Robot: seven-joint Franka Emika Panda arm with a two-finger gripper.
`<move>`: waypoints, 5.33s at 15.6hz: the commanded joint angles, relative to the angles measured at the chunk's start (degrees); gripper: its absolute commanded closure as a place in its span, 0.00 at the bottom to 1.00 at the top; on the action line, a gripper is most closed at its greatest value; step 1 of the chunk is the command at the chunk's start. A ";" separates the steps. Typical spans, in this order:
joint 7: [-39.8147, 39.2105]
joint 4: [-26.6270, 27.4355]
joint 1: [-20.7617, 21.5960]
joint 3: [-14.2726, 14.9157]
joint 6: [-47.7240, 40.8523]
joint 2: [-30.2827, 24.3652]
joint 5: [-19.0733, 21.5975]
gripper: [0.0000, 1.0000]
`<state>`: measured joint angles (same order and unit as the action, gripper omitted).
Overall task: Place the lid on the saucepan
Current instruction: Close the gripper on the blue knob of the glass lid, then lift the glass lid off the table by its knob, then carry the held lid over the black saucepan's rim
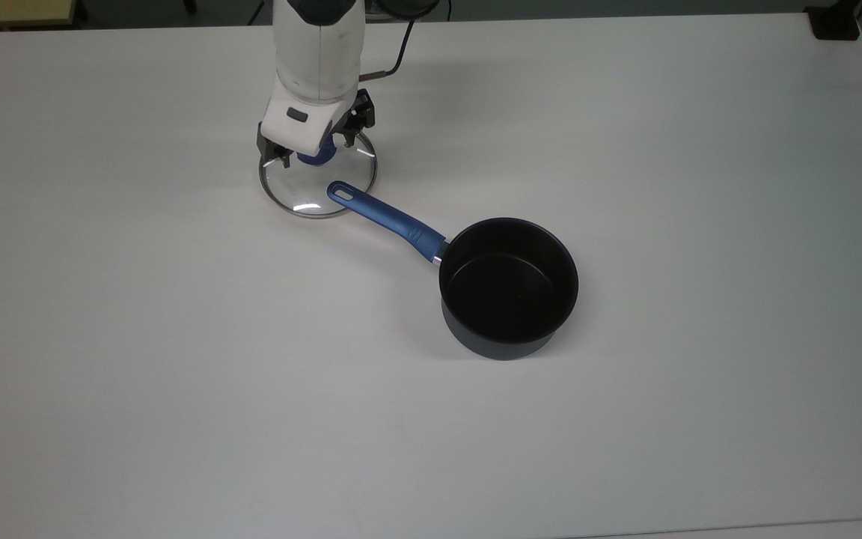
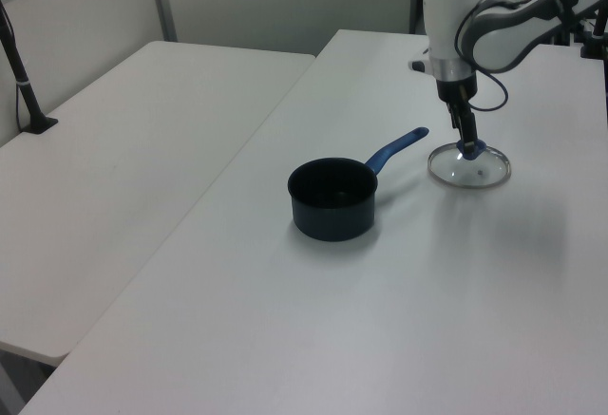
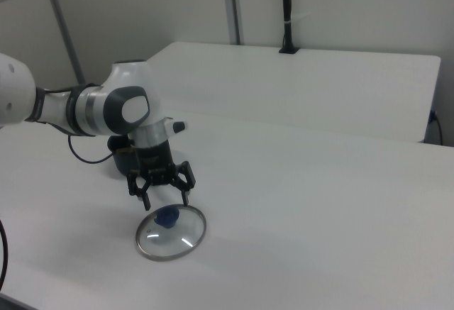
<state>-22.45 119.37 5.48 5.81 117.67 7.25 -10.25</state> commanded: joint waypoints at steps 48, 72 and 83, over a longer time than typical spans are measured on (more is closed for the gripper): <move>0.30 10.01 -0.03 2.01 7.92 -6.54 0.13 0.45; -0.32 -4.14 -1.26 4.56 -10.27 -8.57 3.57 0.47; 4.86 -18.72 3.21 4.74 -14.84 -1.46 10.42 0.47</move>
<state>-20.64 107.56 5.89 10.01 106.18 1.50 -1.78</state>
